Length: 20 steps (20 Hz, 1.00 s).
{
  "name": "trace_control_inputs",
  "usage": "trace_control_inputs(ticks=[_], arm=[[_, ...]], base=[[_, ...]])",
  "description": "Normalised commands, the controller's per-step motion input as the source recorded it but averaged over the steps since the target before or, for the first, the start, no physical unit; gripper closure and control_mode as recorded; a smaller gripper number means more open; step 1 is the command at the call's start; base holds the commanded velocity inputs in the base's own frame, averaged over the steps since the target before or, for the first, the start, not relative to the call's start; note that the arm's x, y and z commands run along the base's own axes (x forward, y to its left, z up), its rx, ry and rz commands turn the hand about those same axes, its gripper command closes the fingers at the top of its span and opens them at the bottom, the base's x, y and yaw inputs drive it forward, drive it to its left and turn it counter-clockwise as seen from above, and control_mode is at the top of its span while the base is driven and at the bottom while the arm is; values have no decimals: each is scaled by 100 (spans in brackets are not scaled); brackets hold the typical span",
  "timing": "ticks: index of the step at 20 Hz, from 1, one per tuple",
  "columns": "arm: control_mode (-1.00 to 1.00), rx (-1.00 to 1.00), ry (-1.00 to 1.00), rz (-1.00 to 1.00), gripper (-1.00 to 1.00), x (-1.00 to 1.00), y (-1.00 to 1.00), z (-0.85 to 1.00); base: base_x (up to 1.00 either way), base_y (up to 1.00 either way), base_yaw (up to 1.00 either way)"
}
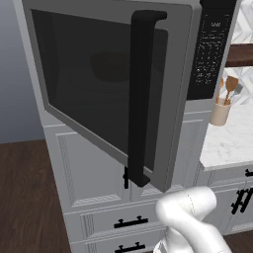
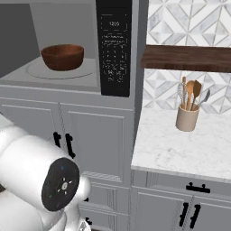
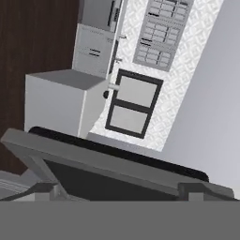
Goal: Open the microwave, place the bowl with waffle inside the microwave, then close the microwave door and turn it on.
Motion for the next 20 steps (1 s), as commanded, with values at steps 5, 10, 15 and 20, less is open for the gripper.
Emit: trace_control_inputs(ticks=[5, 10, 15, 20], arm=[[-100, 11, -2, 0, -100, -84, 50, 0], [-100, 16, 0, -2, -100, -32, 73, 0], [-100, 10, 0, -23, -100, 6, 91, -6], [-100, 9, -3, -42, -100, 29, 80, -11]], base=[[0, 0, 0], [0, 0, 0], [0, 0, 0], [0, 0, 0]])
